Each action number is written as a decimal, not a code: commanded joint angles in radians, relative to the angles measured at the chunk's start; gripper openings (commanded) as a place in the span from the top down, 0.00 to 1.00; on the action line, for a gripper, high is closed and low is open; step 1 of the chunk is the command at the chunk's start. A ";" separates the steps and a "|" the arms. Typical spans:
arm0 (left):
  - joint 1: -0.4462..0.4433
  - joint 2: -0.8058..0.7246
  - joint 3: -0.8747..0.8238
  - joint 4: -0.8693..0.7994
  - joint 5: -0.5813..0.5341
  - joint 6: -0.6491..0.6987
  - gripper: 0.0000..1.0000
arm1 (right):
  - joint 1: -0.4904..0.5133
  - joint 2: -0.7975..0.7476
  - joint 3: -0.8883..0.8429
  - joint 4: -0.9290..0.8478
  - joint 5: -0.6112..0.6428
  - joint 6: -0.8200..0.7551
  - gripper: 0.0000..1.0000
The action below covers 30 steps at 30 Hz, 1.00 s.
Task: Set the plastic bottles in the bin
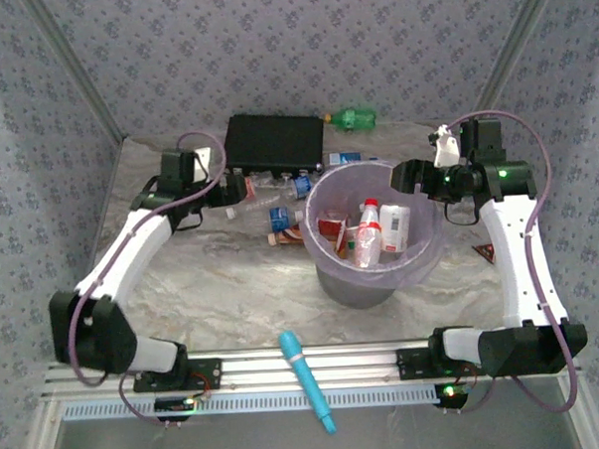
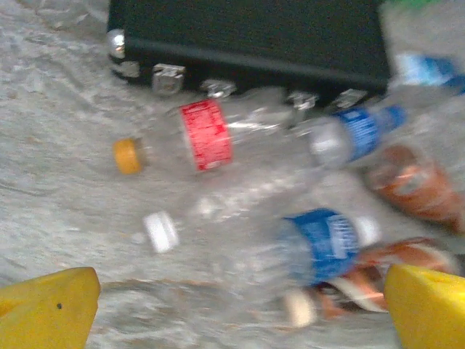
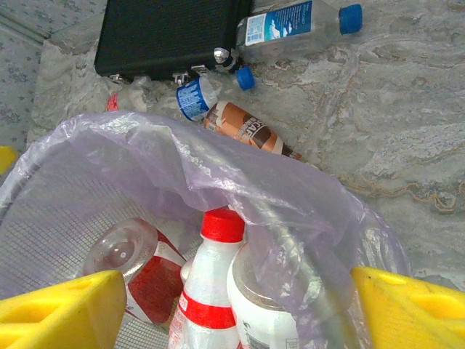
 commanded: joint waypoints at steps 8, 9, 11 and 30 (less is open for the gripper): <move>0.032 0.342 0.262 0.019 -0.049 0.370 0.09 | 0.020 -0.044 -0.008 -0.028 -0.020 -0.020 0.20; 0.041 0.373 0.287 0.017 -0.016 0.378 0.10 | 0.020 -0.047 -0.010 -0.030 -0.019 -0.020 0.20; 0.047 0.426 0.331 0.006 0.032 0.398 0.11 | 0.023 -0.052 -0.014 -0.032 -0.018 -0.021 0.20; 0.043 0.687 0.526 -0.130 0.192 0.497 0.00 | 0.027 -0.091 -0.014 -0.073 0.019 -0.024 0.20</move>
